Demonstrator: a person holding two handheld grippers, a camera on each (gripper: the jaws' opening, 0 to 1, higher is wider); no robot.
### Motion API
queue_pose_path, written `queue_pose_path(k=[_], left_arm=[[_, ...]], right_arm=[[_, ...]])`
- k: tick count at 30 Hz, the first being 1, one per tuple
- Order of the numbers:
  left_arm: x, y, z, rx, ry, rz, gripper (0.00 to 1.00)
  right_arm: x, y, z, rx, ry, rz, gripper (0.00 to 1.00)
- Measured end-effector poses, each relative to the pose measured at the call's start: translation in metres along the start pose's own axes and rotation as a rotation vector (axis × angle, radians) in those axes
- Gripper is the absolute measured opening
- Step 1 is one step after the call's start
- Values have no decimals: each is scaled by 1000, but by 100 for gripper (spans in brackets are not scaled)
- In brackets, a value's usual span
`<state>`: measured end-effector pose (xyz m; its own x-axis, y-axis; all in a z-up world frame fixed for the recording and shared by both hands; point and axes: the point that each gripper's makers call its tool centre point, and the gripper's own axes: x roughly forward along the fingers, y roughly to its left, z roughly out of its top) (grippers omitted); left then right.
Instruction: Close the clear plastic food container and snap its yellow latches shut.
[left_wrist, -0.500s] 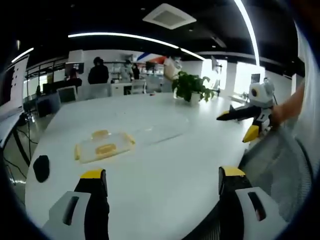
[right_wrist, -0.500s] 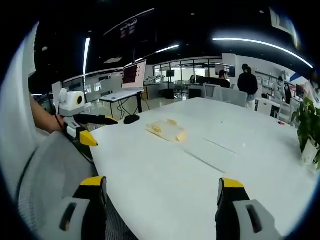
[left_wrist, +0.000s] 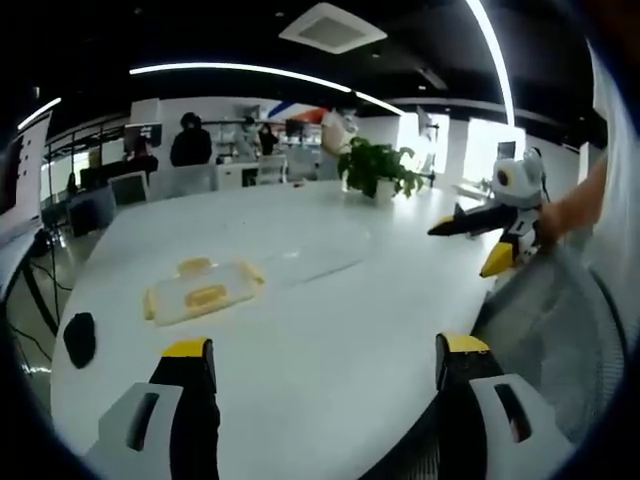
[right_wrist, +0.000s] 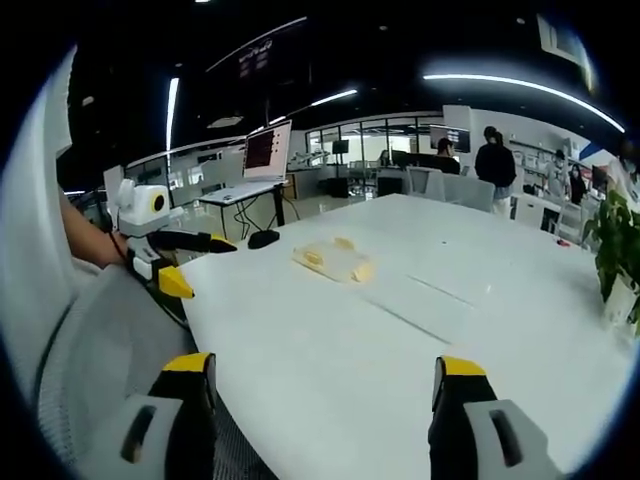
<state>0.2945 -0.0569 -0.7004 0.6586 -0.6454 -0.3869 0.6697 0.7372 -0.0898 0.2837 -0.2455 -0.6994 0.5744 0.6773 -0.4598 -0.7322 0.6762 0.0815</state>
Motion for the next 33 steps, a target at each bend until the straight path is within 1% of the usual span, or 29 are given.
queue_pose_path(k=[3,12,16,18,19,20,22,25,33], left_arm=[[1,-2,-1,13,5,-10,89],[0,-2,-1,23,7,-12,88],[0,-2,-3,28,12,-12,88],[0,-4,-4,37,19,-13,87],[0,-5,-4,43,22,-13,86],[0,-5,-5,45,25,-14,86],[0,-5,-4,50,30,-13,86],[1,-6,-3,50,23,-19,87],[1,-9,-4,67,28,-34,86]], right_arm=[[0,0,0,0,-1,-2,88],[1,1,-2,3,11,4,87],[-1,-3,-2,14,7,-10,86],[0,-5,-4,12,13,-17,85],[1,-5,-8,3,33,-21,85],[1,-4,-8,0,38,-20,85],[1,-3,-8,-9,38,-21,84],[1,-5,-9,-8,45,-27,84],[1,-7,-11,-11,54,-41,83]])
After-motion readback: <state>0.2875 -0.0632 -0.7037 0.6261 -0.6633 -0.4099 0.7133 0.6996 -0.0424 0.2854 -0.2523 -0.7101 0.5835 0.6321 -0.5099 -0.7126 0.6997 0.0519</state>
